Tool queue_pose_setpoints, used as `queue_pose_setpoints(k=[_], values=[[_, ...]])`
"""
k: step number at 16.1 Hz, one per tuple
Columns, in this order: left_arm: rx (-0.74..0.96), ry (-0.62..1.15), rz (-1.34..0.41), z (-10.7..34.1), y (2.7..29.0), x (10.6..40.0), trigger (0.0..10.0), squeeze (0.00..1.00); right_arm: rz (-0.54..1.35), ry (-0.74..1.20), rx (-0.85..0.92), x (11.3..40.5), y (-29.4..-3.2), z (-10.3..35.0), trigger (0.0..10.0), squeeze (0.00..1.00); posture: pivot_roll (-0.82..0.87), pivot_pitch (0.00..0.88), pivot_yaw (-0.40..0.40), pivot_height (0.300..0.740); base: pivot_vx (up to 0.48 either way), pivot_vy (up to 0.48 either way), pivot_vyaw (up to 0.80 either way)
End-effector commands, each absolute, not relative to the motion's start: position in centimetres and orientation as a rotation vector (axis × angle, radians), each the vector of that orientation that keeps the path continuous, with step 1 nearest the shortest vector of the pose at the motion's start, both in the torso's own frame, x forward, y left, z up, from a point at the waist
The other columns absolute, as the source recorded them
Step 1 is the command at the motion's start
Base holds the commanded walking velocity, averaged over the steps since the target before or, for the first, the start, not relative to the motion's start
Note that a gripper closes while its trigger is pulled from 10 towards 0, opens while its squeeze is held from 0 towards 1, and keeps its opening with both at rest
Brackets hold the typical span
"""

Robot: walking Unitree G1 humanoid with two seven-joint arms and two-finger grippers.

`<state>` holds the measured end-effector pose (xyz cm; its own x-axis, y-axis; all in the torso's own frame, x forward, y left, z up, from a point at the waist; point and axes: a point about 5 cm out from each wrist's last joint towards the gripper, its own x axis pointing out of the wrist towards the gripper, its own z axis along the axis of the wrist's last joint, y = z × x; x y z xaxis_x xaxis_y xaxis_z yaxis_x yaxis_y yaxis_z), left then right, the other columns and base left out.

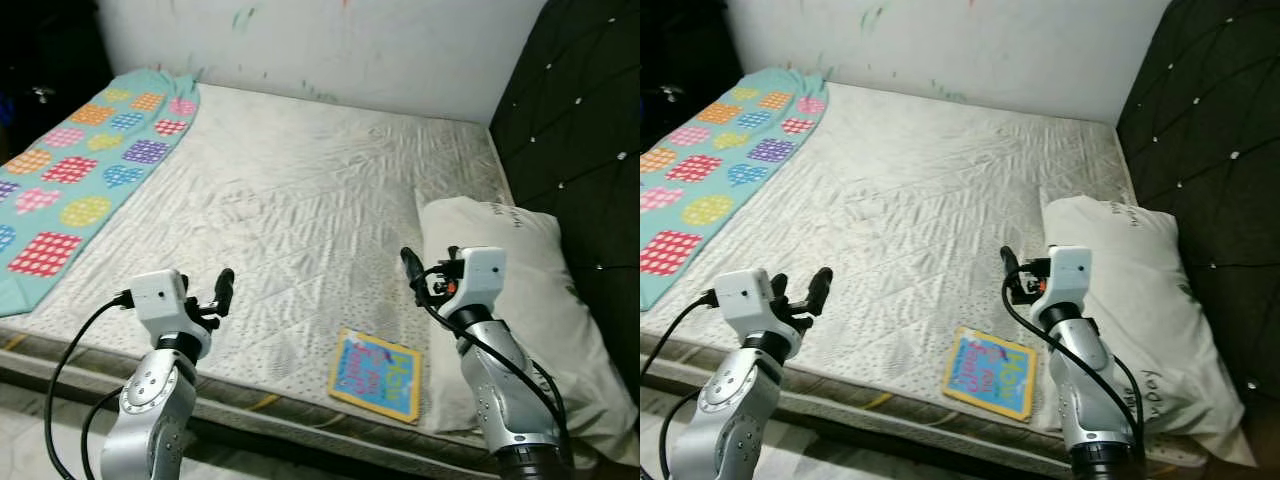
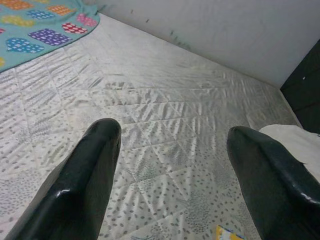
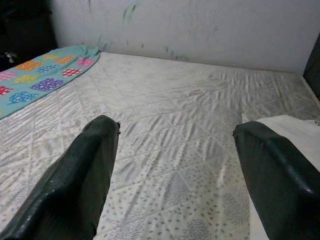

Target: Clean up the room

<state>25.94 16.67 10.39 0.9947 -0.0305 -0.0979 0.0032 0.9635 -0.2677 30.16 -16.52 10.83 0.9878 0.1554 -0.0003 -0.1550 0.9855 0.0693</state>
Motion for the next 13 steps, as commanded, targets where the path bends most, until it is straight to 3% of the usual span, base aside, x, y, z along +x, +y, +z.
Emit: queue_pose_setpoints(k=[1,13], values=[[-0.258,0.099,-0.021,10.6,16.63,25.87,10.0,0.0,0.155,0.001,0.063,30.18,-16.63,11.07,10.0,0.0,-0.05,0.0,-0.03,0.74,0.0,0.0,0.0],[-0.271,0.098,-0.014,10.66,16.41,25.98,10.0,0.0,0.167,0.005,0.038,30.31,-16.88,11.14,10.0,0.0,-0.06,0.0,-0.043,0.74,0.0,0.466,0.0]])
